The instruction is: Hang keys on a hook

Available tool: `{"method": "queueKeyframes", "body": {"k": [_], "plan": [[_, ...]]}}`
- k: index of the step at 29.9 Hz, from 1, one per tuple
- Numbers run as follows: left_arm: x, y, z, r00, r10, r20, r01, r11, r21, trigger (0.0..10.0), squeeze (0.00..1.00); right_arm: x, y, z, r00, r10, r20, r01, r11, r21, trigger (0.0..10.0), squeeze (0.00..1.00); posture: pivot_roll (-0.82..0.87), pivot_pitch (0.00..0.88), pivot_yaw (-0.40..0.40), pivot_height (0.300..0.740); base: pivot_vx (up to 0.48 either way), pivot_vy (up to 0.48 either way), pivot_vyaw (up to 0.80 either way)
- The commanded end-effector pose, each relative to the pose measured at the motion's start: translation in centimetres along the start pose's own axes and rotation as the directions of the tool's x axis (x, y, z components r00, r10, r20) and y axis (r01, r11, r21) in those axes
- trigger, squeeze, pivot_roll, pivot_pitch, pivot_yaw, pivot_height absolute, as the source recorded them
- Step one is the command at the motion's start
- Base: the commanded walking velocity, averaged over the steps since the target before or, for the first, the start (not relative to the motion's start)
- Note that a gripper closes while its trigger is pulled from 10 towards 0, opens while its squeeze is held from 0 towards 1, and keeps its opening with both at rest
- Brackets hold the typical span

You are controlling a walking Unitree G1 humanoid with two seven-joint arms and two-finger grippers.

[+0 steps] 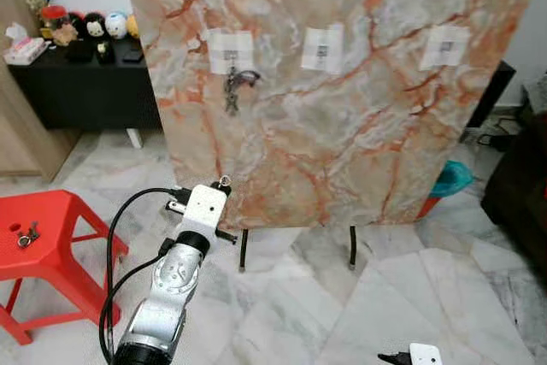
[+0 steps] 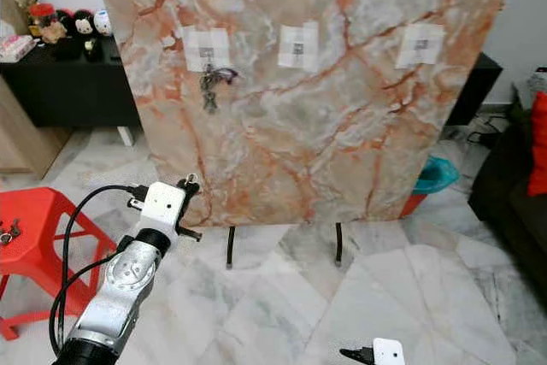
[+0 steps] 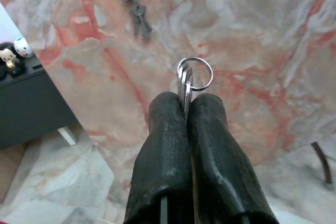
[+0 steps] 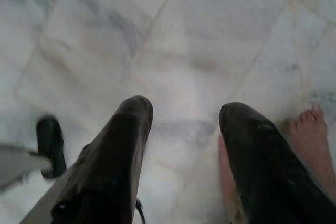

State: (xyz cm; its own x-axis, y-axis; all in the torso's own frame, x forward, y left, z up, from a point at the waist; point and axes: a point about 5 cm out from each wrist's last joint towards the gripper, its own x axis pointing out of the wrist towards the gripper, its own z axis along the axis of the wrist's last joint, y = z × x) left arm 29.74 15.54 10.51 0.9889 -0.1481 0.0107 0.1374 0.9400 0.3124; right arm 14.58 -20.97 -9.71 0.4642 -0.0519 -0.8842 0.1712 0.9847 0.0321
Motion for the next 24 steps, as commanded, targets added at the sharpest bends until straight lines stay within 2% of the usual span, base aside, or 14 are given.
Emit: {"method": "queueKeyframes", "body": {"k": [1, 4, 24], "plan": [[0.45, -0.77, 1.08, 0.999, -0.021, 0.038, 0.022, 1.0, -0.014, 10.0, 0.0, -0.21, -0.96, -0.68, 0.999, -0.033, -0.018, 0.033, 0.999, 0.023, 10.0, 0.0, 0.06, 0.0, -0.071, 0.74, 0.292, 0.0, -0.78], [0.52, -0.69, 1.11, 0.999, -0.02, 0.039, 0.021, 1.0, -0.011, 10.0, 0.0, -0.22, -0.99, -0.67, 0.999, -0.034, -0.017, 0.034, 0.999, 0.021, 10.0, 0.0, 0.06, 0.0, -0.071, 0.74, 0.292, 0.0, -0.7], [0.62, -0.3, 1.32, 0.999, -0.022, 0.049, 0.022, 1.0, -0.003, 10.0, 0.0, -0.21, -1.11, -0.25, 0.998, -0.052, 0.022, 0.05, 0.996, 0.071, 10.0, 0.0, 0.07, 0.0, -0.061, 0.74, 0.296, 0.0, 0.0]]}}
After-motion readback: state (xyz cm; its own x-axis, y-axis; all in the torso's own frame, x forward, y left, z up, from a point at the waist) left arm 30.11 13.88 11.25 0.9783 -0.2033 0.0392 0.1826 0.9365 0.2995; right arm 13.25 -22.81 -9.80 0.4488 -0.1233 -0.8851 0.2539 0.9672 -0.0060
